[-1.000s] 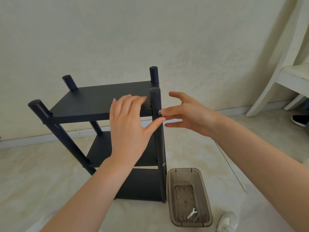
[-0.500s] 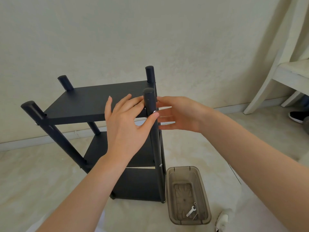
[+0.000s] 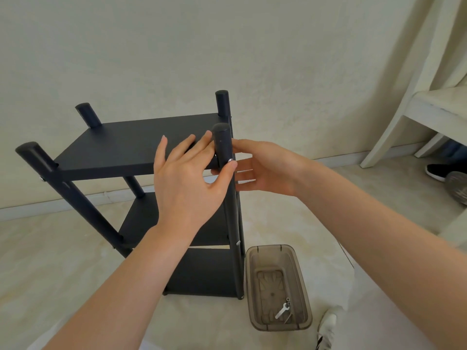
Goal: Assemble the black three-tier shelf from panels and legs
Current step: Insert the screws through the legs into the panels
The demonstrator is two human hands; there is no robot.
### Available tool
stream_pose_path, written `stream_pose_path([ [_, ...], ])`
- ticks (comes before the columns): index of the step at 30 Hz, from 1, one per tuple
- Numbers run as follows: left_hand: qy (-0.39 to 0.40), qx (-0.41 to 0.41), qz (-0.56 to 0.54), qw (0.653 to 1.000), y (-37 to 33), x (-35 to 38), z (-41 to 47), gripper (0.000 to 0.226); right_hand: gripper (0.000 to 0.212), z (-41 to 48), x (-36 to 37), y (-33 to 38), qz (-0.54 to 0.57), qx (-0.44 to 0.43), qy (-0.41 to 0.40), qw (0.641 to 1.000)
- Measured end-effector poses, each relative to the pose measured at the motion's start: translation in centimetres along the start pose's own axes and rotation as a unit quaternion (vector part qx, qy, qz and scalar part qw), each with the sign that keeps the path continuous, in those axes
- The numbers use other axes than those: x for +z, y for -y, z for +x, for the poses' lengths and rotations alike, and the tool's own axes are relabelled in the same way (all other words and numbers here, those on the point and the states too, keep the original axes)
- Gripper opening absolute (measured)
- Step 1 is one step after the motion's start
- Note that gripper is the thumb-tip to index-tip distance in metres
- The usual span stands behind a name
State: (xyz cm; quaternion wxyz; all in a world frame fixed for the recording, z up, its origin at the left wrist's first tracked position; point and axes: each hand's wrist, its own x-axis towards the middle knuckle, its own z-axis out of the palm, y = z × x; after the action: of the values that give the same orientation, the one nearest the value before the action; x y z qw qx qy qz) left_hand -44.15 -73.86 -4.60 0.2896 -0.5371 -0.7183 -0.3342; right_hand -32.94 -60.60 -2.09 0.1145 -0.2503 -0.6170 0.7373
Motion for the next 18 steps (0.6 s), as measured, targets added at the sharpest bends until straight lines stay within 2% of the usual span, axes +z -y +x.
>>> stream_pose_path([
  [4, -0.005, 0.006, -0.001, 1.0, 0.2, 0.2, -0.1, 0.042, 0.032, 0.4, -2.2, -1.3, 0.024, 0.003, -0.029, 0.999],
  [8, -0.006, 0.007, -0.009, 1.0, 0.2, 0.1, 0.0, 0.043, 0.032, 1.7, -4.4, -5.1, -0.029, 0.08, -0.059, 0.995],
  [11, -0.006, 0.007, -0.015, 1.0, 0.2, 0.1, 0.0, 0.041, 0.028, 2.7, -5.9, -10.3, -0.064, 0.162, -0.077, 0.982],
  [16, 0.014, 0.005, -0.006, 1.0, 0.2, -0.1, 0.0, 0.043, 0.019, 3.3, -6.1, -22.1, -0.009, 0.27, -0.133, 0.953],
  [18, 0.015, 0.002, -0.002, 1.0, 0.1, -0.1, 0.0, 0.043, 0.016, 3.0, -5.3, -26.6, -0.038, 0.313, -0.139, 0.939],
])
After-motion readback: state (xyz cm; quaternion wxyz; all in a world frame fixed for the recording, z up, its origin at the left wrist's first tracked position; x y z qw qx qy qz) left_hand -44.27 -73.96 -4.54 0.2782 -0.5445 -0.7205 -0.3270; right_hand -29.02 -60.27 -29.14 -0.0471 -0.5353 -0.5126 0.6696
